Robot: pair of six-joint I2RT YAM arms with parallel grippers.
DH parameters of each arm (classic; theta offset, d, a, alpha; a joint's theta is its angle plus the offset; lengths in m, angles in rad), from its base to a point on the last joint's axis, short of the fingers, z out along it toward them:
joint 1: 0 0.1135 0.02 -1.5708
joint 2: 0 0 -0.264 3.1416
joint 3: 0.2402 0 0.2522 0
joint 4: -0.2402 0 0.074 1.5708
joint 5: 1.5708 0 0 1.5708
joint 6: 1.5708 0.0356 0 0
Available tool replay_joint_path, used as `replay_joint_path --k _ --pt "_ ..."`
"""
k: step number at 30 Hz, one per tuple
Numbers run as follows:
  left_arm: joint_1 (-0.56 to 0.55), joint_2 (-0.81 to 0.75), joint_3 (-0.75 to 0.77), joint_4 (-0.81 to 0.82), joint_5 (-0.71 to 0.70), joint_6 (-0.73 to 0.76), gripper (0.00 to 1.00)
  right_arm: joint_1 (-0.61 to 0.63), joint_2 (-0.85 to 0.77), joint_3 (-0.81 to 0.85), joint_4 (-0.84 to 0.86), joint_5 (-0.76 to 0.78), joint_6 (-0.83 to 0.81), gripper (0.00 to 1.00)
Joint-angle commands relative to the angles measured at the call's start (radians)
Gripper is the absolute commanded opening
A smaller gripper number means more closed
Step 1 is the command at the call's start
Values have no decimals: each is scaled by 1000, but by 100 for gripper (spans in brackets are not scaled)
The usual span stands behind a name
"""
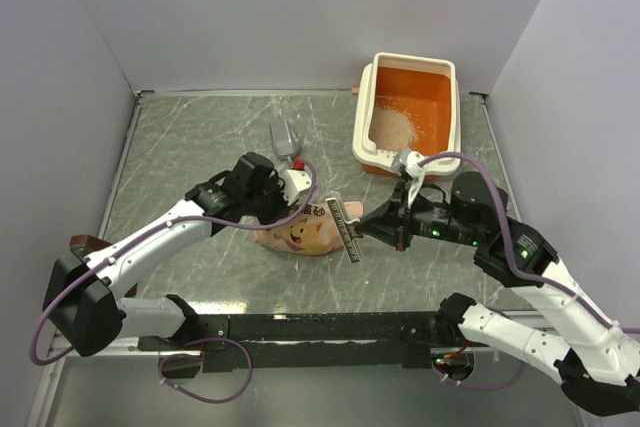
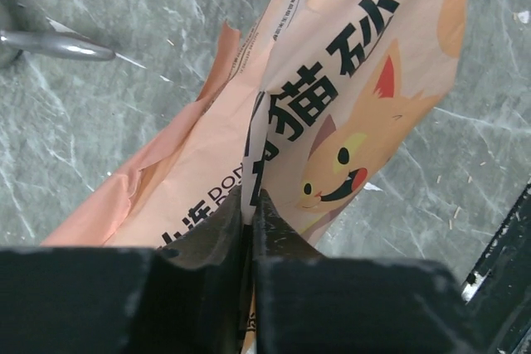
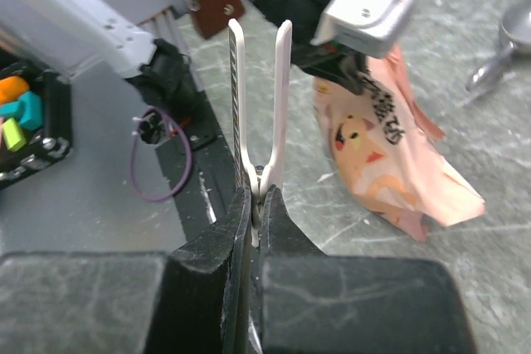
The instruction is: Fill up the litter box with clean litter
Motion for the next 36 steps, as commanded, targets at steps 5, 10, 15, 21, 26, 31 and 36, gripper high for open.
replay_joint_path --k 5,10,15,21,26,31,36 --pt "5 -134 -61 15 53 -51 1 -38 48 -62 171 171 5 0" --pt "5 -278 -145 62 67 -46 1 -49 -4 -222 422 171 -142 0" --pt "5 -410 -228 147 90 -37 1 -89 53 -207 452 27 -293 0" --pt "5 -449 -274 193 126 -57 1 -92 172 -153 459 -267 -368 0" --pt "5 -435 -268 191 139 -63 1 -90 235 -101 429 -421 -417 0" --pt "5 -436 -265 191 156 -66 1 -89 241 -114 469 -421 -425 0" --pt "3 -456 -275 200 169 -66 1 -87 282 -107 453 -409 -460 0"
